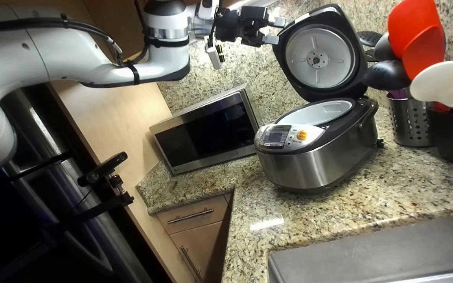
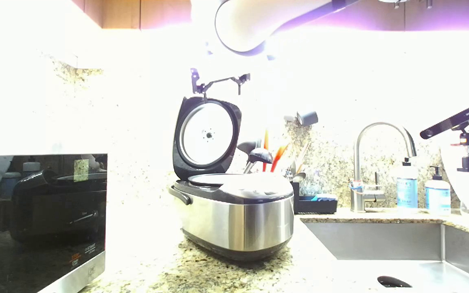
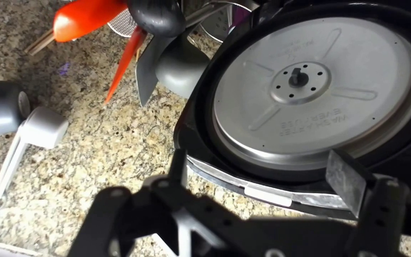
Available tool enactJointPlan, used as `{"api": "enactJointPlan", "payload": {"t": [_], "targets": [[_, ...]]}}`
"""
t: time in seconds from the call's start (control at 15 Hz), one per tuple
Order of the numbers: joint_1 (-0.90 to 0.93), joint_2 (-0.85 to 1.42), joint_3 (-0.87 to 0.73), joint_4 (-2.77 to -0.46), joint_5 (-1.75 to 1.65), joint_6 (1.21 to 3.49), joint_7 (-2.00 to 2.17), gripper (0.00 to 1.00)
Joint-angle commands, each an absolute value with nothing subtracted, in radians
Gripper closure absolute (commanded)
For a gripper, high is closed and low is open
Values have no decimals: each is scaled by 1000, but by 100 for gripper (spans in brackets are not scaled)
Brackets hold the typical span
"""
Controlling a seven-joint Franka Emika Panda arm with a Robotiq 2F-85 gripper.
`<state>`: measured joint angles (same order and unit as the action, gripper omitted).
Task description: Open the lid of the cooker wider
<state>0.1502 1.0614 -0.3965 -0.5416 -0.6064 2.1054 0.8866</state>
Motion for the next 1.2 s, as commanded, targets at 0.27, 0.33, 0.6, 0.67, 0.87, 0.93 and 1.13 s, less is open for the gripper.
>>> {"api": "enactJointPlan", "payload": {"t": [0.27, 0.33, 0.6, 0.67, 0.87, 0.93, 1.13], "targets": [[178, 1004, -385, -642, -614, 2059, 804, 0], [185, 1002, -387, -663, -619, 2062, 798, 0], [177, 1055, -396, -617, -609, 2078, 809, 0], [178, 1058, -396, -616, -609, 2078, 809, 0], [176, 1059, -396, -614, -609, 2078, 809, 0], [176, 1059, -396, -614, -609, 2078, 809, 0], [174, 1059, -389, -618, -605, 2089, 800, 0]]}}
